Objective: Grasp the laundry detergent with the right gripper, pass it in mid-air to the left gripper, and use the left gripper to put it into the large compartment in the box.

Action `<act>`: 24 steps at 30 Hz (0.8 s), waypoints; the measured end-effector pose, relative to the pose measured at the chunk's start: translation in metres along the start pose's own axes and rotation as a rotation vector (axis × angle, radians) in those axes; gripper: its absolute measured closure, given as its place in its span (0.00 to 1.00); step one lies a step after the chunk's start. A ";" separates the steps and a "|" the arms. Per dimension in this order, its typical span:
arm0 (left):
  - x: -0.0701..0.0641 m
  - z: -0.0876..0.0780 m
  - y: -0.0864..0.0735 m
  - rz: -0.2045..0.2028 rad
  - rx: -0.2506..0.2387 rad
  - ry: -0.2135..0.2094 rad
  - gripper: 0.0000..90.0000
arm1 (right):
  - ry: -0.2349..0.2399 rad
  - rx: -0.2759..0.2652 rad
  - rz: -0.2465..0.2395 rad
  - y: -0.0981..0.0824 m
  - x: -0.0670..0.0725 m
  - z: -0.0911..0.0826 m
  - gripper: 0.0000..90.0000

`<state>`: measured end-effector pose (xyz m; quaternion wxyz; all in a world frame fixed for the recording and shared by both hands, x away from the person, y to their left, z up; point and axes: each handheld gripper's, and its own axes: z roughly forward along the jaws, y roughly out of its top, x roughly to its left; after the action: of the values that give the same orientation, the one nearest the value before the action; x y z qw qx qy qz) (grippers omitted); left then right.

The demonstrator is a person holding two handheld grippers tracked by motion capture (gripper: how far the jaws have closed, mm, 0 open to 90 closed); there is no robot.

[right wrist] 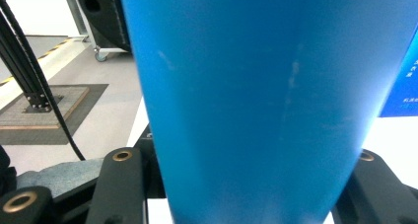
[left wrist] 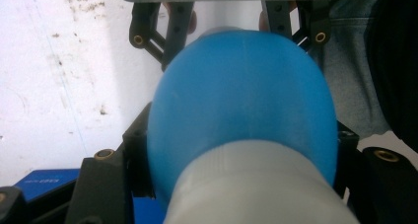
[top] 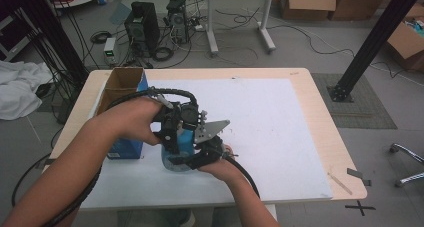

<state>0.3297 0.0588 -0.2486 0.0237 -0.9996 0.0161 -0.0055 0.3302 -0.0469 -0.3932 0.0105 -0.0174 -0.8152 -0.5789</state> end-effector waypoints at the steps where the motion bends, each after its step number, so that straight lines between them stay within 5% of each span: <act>1: 0.000 0.000 0.000 0.001 0.000 0.002 0.41 | 0.000 0.000 0.000 0.000 0.000 0.000 0.50; 24: -0.002 0.000 0.003 -0.024 0.006 0.032 0.43 | -0.025 0.007 -0.013 -0.001 0.001 -0.002 0.47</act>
<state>0.3278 0.0560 -0.2483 0.0265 -0.9994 0.0044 -0.0219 0.3289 -0.0494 -0.3933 -0.0035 -0.0193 -0.8173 -0.5759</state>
